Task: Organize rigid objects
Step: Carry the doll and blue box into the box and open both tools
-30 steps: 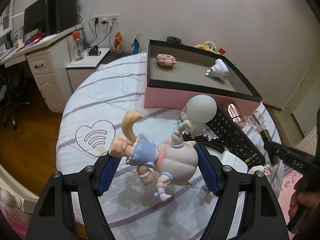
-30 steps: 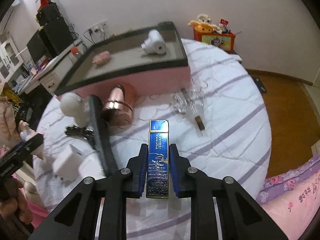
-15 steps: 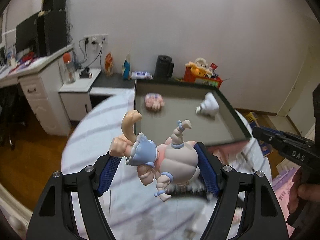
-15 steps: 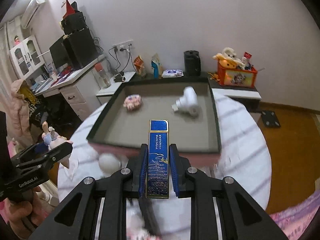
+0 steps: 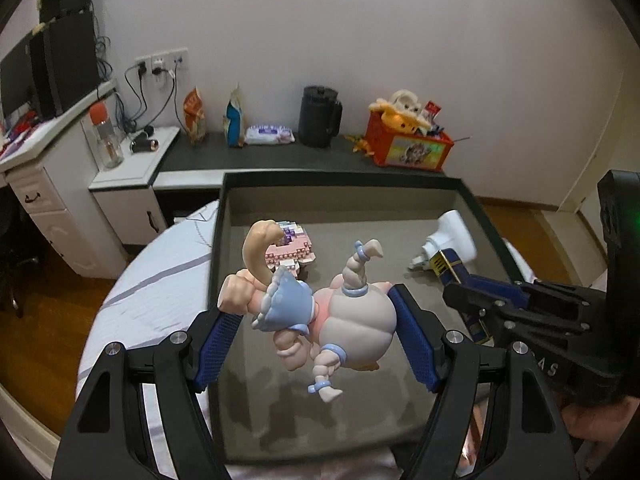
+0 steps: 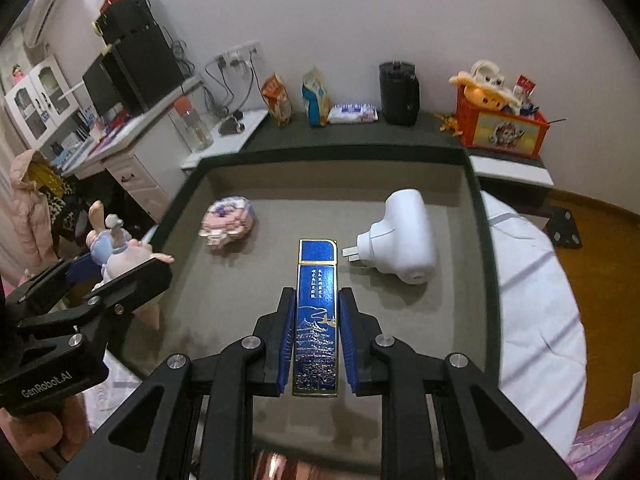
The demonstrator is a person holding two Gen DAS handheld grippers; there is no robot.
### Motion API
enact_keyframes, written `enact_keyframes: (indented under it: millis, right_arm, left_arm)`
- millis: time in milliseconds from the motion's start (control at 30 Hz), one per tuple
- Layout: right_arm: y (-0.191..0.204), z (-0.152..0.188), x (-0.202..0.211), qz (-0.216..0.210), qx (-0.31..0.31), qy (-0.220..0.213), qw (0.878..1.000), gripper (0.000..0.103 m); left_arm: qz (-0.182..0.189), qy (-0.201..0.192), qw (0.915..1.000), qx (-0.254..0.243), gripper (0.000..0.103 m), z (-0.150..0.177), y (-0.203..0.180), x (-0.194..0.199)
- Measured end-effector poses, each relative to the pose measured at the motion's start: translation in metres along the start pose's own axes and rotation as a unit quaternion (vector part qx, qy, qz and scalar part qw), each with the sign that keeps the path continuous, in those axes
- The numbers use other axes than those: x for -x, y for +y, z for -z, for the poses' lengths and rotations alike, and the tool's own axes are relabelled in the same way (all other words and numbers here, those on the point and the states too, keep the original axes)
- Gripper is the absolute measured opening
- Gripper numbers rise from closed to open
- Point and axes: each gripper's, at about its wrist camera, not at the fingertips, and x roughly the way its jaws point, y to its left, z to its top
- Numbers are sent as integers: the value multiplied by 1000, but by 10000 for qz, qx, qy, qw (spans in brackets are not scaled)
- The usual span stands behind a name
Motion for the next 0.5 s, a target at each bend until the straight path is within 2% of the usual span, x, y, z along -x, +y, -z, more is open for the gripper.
enact_keyframes:
  millis: [233, 267, 300, 333, 400, 467, 500]
  right_arm:
    - [-13, 0, -27, 208, -39, 316, 9993, 23]
    - [-14, 1, -28, 259, -40, 313, 9992, 36]
    - [-15, 1, -27, 271, -58, 278, 9992, 47]
    - [-15, 2, -24, 224, -95, 224, 9995, 63]
    - [-15, 2, -17, 245, -108, 105, 9996, 68]
    - [-12, 2, -8, 277, -90, 21, 9996, 80]
    - [-11, 4, 0, 347, -69, -54, 9994, 81]
  left_arm:
    - [-242, 440, 9987, -29, 76, -3, -2, -37]
    - [-252, 489, 9985, -21, 77, -3, -1, -39]
    - [-219, 529, 9984, -4, 82, -3, 0, -39]
    - [-242, 532, 9983, 4, 88, -3, 0, -37]
    - [-264, 398, 9989, 4, 95, -4, 1, -27]
    - [-271, 249, 9993, 30, 99, -4, 2, -14]
    - [-276, 154, 9995, 46, 100, -4, 2, -4]
